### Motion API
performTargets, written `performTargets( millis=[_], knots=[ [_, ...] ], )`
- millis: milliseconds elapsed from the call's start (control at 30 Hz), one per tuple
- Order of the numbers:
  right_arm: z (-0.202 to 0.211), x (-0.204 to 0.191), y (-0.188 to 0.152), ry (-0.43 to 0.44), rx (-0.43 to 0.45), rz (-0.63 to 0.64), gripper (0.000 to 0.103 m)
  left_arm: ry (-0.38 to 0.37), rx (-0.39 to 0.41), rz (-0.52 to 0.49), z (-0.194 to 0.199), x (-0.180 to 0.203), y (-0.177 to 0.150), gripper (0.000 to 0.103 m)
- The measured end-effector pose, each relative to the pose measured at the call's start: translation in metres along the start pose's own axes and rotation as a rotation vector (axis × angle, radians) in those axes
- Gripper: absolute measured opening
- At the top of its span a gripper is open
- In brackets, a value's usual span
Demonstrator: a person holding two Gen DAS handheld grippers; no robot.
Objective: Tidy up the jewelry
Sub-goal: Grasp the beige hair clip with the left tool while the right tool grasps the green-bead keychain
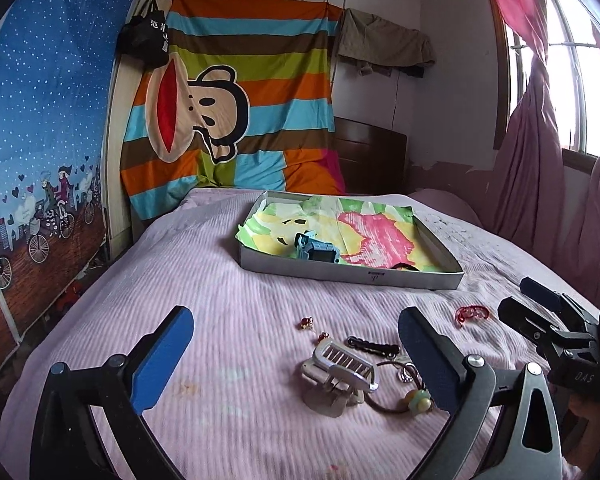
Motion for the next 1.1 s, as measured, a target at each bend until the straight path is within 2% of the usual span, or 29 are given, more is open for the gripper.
performTargets(
  millis=[333,467,567,633,833,967,1100],
  knots=[
    [-0.010,-0.003,-0.036,0.040,-0.127,0.009,0.100,-0.020,-0.088,0.011,-0.004,-0.005,-0.014,0.103],
    [-0.014,-0.009,-0.043,0.072,-0.163,0.024,0.100,-0.053,-0.135,0.008,-0.010,-0.002,-0.021,0.103],
    [-0.019,-0.016,-0.051,0.117,-0.200,0.032,0.094,-0.091,-0.183,0.019,-0.017,-0.001,-0.026,0.093],
    [-0.024,-0.021,-0.058,0.142,-0.239,0.041,0.077,-0.118,-0.222,0.039,-0.023,-0.001,-0.031,0.087],
    [-0.033,-0.032,-0.079,0.210,-0.328,0.053,0.060,-0.180,-0.305,0.150,-0.040,-0.005,-0.041,0.067],
    [-0.037,-0.037,-0.085,0.235,-0.359,0.057,0.057,-0.207,-0.348,0.217,-0.053,-0.006,-0.045,0.056],
    [-0.041,-0.042,-0.092,0.260,-0.390,0.064,0.050,-0.240,-0.387,0.280,-0.064,-0.006,-0.050,0.044]
  ],
)
Point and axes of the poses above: each gripper's, at about its wrist camera, not at the fingertips, and z roughly against the way its jaws point, x to its right, y to its top, the point moved 4 cm from there along -z, roughly the way its jaws point, and after that the axes turned 10 degrees about x, right-handed, at the moved point
